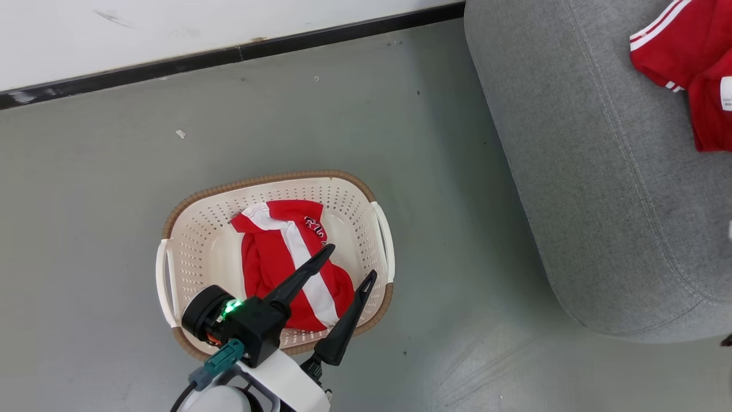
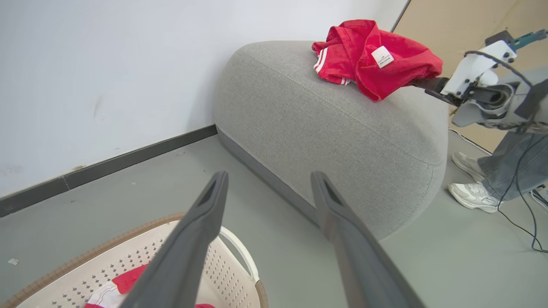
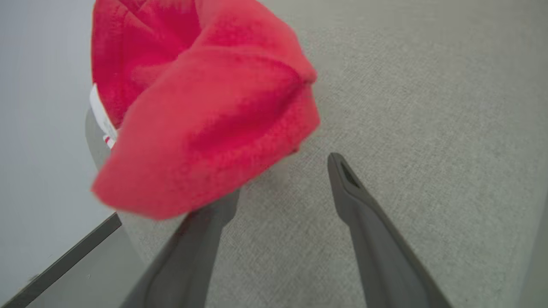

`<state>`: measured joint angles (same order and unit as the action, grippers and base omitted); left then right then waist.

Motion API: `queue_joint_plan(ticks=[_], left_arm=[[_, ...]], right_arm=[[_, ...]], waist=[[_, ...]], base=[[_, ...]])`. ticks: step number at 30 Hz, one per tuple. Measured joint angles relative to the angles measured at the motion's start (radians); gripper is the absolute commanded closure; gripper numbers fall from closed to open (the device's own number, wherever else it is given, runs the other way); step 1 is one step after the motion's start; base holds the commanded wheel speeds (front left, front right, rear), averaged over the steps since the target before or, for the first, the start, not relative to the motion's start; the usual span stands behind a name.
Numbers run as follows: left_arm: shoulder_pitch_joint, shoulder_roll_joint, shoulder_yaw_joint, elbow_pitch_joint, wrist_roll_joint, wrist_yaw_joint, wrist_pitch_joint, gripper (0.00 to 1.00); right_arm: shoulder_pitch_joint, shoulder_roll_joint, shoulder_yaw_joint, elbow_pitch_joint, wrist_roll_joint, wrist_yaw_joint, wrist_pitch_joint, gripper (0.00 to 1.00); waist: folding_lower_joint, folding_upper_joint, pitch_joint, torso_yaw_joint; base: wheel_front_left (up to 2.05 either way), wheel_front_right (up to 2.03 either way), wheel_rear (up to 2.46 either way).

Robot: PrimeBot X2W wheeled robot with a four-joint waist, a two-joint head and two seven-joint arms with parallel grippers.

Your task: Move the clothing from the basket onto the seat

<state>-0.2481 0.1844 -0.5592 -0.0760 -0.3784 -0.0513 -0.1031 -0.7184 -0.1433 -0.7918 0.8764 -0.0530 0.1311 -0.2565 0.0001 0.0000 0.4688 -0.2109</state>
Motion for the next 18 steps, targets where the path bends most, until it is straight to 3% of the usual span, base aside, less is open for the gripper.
queue_joint_plan(ticks=[8, 18], left_arm=[[-0.001, -0.018, 0.019, 0.000, -0.009, 0.005, -0.032, 0.00], [-0.001, -0.033, 0.045, 0.027, -0.028, 0.011, -0.077, 0.00]], right_arm=[[0.065, 0.097, 0.091, -0.044, 0.011, 0.000, 0.000, 0.00], [0.086, 0.104, 0.266, -0.163, 0.041, 0.000, 0.000, 0.00]], waist=[[0.0000, 0.0000, -0.015, 0.010], [0.0000, 0.0000, -0.047, 0.025]], base=[[0.00, 0.00, 0.00], [0.00, 0.00, 0.00]])
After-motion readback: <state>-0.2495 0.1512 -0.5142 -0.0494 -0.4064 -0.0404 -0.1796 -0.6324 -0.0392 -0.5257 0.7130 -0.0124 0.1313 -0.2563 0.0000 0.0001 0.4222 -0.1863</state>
